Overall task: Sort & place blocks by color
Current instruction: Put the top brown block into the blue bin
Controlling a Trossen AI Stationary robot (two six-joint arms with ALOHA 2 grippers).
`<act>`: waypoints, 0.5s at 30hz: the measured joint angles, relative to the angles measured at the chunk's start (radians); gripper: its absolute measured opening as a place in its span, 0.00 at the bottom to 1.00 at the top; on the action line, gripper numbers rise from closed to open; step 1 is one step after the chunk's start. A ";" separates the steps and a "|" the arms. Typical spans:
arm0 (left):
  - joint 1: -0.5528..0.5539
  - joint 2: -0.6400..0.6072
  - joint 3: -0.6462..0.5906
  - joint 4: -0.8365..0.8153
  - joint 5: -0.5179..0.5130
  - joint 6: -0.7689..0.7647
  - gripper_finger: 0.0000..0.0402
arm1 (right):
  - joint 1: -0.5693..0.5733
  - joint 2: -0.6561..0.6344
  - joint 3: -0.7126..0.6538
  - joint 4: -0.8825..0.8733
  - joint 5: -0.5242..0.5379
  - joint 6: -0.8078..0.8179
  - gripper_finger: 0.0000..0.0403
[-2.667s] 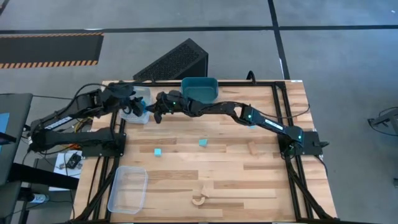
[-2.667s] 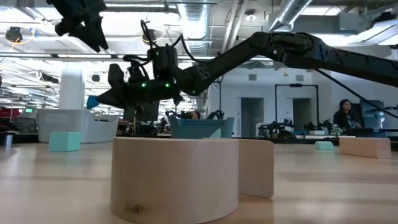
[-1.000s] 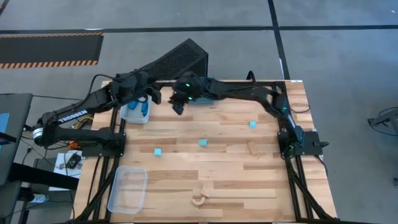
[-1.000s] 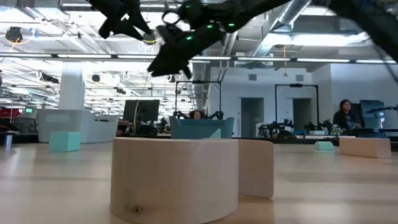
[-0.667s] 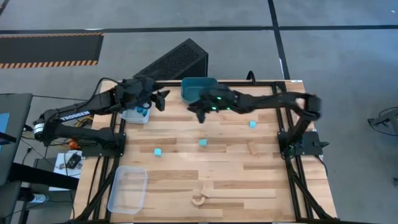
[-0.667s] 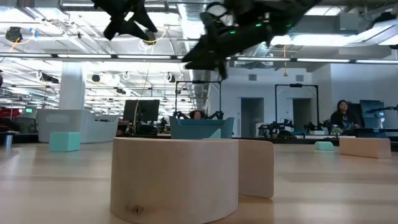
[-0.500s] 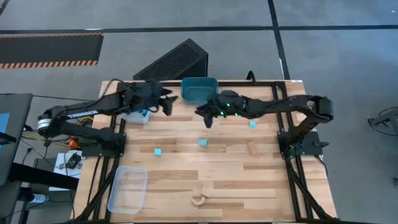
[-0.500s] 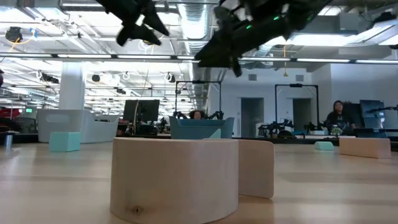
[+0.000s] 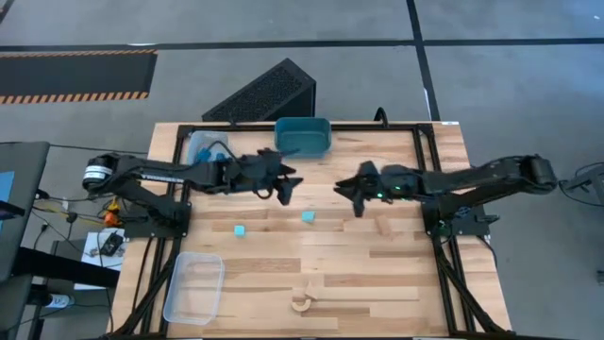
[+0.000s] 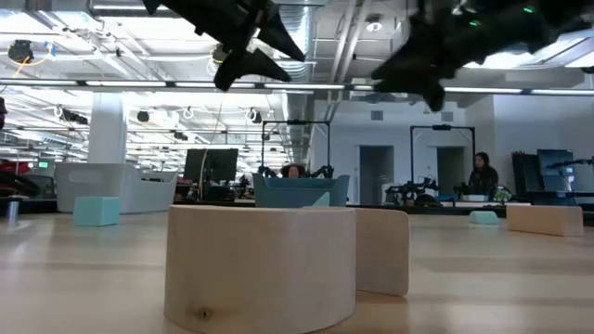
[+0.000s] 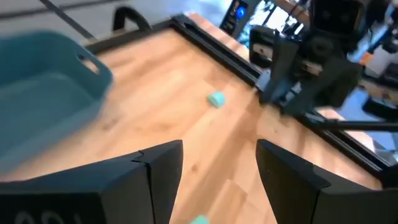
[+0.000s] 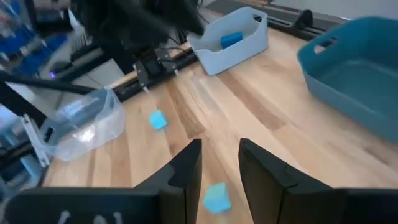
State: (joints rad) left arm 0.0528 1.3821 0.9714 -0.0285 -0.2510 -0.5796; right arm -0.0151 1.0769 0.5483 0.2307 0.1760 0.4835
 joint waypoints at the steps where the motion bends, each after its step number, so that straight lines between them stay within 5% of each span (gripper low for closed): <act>1: -0.011 0.013 0.000 0.002 -0.001 -0.014 0.47 | 0.011 -0.039 -0.034 -0.002 0.013 0.020 0.32; 8: -0.087 0.114 0.000 0.117 -0.004 -0.099 0.47 | 0.099 -0.179 -0.164 -0.031 0.039 0.100 0.32; 15: -0.136 0.158 0.000 0.157 -0.005 -0.113 0.47 | 0.216 -0.204 -0.162 -0.283 0.092 0.226 0.32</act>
State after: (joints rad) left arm -0.0832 1.5405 0.9718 0.1286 -0.2562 -0.6930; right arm 0.2004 0.8728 0.3859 -0.0523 0.2676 0.7094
